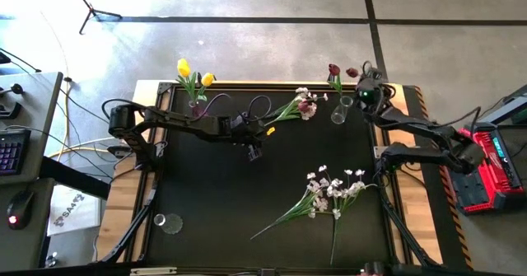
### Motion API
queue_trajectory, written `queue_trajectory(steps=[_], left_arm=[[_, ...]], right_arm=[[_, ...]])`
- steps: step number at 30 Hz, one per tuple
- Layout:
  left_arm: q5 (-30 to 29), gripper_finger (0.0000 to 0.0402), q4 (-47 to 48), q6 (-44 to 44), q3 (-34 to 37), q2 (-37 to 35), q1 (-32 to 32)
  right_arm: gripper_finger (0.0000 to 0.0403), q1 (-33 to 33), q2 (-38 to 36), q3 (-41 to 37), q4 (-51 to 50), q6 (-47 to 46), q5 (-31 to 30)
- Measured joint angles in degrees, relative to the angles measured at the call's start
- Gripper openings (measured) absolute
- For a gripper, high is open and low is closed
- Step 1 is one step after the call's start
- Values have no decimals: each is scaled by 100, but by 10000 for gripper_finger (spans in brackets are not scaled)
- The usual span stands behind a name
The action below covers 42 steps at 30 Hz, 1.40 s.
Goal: Sort flowers into vase by color
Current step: Put the bottom red flower into the top transparent vase
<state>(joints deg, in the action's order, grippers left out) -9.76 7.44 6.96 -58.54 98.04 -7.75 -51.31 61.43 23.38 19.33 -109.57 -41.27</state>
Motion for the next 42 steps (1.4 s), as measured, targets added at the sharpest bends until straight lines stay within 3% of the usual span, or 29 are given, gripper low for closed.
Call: queue_trajectory(steps=[3,7,14,25,30,33,37,42], left_arm=[[187,159,0,307,0,0,-27],[855,159,-18,887,0,0,-179],[1539,159,-219,1689,-6,-68,-412],[1652,159,-739,2299,-7,-598,-461],[1628,159,-973,2555,-7,-740,-461],[1628,159,-1177,2905,-7,-741,-461],[1723,159,-1363,3558,-7,-741,-461],[2347,159,-1944,4313,-7,-803,-462]], right_arm=[[0,-2,-77,0,689,673,235],[0,0,-81,0,1685,1659,819],[0,-1,-80,1,2676,3029,2170],[0,0,-89,2,4161,4227,3852],[0,0,-89,100,4962,4724,4154],[0,15,-116,376,5044,5301,4331],[0,264,-116,955,4798,6645,5154],[0,956,-116,1840,3098,8508,6204]])
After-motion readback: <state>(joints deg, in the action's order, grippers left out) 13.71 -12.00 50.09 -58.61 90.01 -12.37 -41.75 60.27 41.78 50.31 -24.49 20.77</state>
